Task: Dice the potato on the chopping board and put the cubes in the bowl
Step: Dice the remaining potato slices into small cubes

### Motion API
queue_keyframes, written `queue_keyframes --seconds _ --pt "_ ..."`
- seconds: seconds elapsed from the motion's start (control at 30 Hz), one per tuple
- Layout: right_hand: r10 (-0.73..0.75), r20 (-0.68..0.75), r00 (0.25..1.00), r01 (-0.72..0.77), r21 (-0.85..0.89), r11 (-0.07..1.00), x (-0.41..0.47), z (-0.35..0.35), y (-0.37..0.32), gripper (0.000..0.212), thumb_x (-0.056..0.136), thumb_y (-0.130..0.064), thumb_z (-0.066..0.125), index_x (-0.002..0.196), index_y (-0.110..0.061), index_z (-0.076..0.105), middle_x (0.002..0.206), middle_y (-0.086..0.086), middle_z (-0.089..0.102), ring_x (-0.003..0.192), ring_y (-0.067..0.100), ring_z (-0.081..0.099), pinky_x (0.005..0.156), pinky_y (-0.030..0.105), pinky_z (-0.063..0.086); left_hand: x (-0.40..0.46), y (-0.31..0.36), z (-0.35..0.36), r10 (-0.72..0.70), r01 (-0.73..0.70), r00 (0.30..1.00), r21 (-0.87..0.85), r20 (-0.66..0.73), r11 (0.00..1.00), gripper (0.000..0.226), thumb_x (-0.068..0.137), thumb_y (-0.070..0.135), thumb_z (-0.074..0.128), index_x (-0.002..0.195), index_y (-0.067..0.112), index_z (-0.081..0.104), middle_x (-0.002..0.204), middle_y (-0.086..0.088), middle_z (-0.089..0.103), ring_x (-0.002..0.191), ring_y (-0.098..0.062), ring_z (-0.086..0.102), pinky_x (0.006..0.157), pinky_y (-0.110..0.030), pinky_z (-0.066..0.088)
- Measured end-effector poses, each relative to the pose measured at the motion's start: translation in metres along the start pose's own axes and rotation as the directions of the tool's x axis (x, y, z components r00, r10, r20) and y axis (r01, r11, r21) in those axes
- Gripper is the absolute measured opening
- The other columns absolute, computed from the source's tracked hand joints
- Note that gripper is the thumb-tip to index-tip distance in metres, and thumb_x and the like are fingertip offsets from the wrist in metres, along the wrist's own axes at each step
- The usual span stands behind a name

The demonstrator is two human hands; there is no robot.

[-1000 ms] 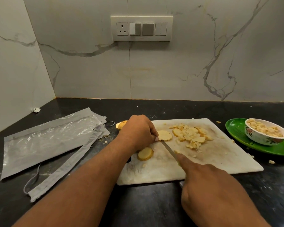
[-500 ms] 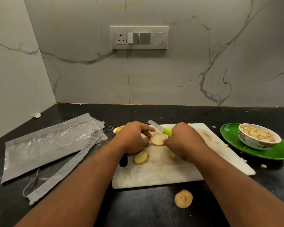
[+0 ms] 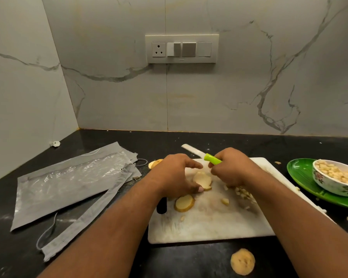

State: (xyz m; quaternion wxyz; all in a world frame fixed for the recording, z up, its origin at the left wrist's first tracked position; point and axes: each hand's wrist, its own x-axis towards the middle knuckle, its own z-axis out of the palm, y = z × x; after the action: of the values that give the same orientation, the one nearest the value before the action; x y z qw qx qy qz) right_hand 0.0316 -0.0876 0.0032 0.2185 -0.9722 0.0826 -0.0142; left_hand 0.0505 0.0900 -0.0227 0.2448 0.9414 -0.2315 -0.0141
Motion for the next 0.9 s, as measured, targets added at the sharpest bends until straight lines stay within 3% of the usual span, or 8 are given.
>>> queue_keyframes --seconds 0.07,0.2,0.33,0.43,0.53,0.73,0.83,0.9 --pt "0.002 -0.018 1.000 -0.002 0.000 1.000 -0.005 -0.003 0.008 0.013 0.086 -0.021 0.067 0.097 -0.020 0.075 0.086 0.003 0.069 0.079 0.019 0.065 0.078 0.038 0.059 0.000 0.002 -0.001 -0.018 0.016 0.999 0.043 0.051 0.999 0.059 0.080 0.051 0.085 0.135 0.039 0.067 0.126 0.012 0.067 0.105 -0.008 0.061 0.095 -0.032 0.056" --pt "0.015 0.086 0.996 -0.008 -0.083 0.997 -0.018 -0.003 0.013 0.018 0.078 -0.031 0.079 0.092 -0.021 0.073 0.084 0.001 0.070 0.076 0.018 0.067 0.078 0.037 0.060 0.000 0.009 0.004 -0.086 0.086 0.996 0.001 0.031 0.996 0.052 0.081 0.043 0.087 0.130 0.035 0.070 0.100 0.012 0.071 0.086 -0.006 0.063 0.081 -0.023 0.056" --pt "-0.002 0.105 0.995 0.012 -0.103 0.995 -0.020 0.002 0.009 0.025 0.075 -0.035 0.082 0.091 -0.020 0.073 0.082 0.002 0.069 0.075 0.018 0.066 0.071 0.032 0.058 0.000 0.011 0.013 -0.168 0.160 0.984 -0.109 -0.062 0.981 0.047 0.073 0.040 0.093 0.116 0.036 0.076 0.108 0.008 0.076 0.093 -0.011 0.070 0.077 -0.026 0.058" --pt "-0.002 0.099 0.995 0.010 -0.082 0.997 -0.018 0.000 0.012 0.020 0.075 -0.033 0.081 0.089 -0.020 0.075 0.080 0.003 0.070 0.073 0.019 0.068 0.069 0.031 0.058 0.002 0.009 0.016 -0.204 0.181 0.974 -0.205 -0.094 0.962 0.042 0.066 0.040 0.097 0.103 0.034 0.078 0.099 0.007 0.078 0.085 -0.009 0.073 0.077 -0.031 0.062" --pt "0.002 0.076 0.997 0.001 -0.047 0.999 -0.017 0.000 0.015 0.016 0.077 -0.029 0.079 0.088 -0.019 0.076 0.082 0.004 0.071 0.074 0.020 0.069 0.074 0.036 0.061 0.001 0.005 0.010 -0.203 0.189 0.978 -0.221 -0.042 0.957 0.045 0.060 0.038 0.100 0.099 0.033 0.077 0.086 0.010 0.077 0.077 -0.007 0.073 0.078 -0.035 0.064" --pt "0.029 -0.039 0.999 -0.031 -0.045 0.999 -0.011 0.008 0.010 0.013 0.085 -0.025 0.068 0.096 -0.018 0.070 0.081 0.003 0.066 0.075 0.019 0.064 0.074 0.034 0.059 0.000 0.001 0.003 -0.099 0.101 0.995 -0.081 0.019 0.992 0.061 0.074 0.046 0.091 0.130 0.044 0.069 0.134 0.014 0.066 0.109 -0.011 0.063 0.088 -0.027 0.054" --pt "0.013 -0.028 1.000 -0.014 -0.039 0.999 -0.010 0.009 0.004 0.016 0.086 -0.026 0.068 0.099 -0.018 0.070 0.082 0.002 0.066 0.077 0.018 0.063 0.074 0.034 0.058 0.002 0.000 0.001 -0.053 0.063 0.994 -0.109 0.092 0.992 0.056 0.077 0.045 0.088 0.129 0.047 0.069 0.127 0.011 0.069 0.110 -0.013 0.063 0.077 -0.019 0.047" --pt "0.010 -0.033 0.999 -0.010 -0.017 1.000 -0.015 0.004 0.004 0.021 0.085 -0.024 0.068 0.106 -0.020 0.070 0.086 0.000 0.066 0.080 0.017 0.062 0.074 0.034 0.057 0.004 -0.001 -0.001 -0.044 0.057 0.995 -0.145 0.092 0.988 0.046 0.075 0.045 0.089 0.119 0.046 0.075 0.123 0.010 0.071 0.110 -0.019 0.061 0.080 -0.018 0.050"
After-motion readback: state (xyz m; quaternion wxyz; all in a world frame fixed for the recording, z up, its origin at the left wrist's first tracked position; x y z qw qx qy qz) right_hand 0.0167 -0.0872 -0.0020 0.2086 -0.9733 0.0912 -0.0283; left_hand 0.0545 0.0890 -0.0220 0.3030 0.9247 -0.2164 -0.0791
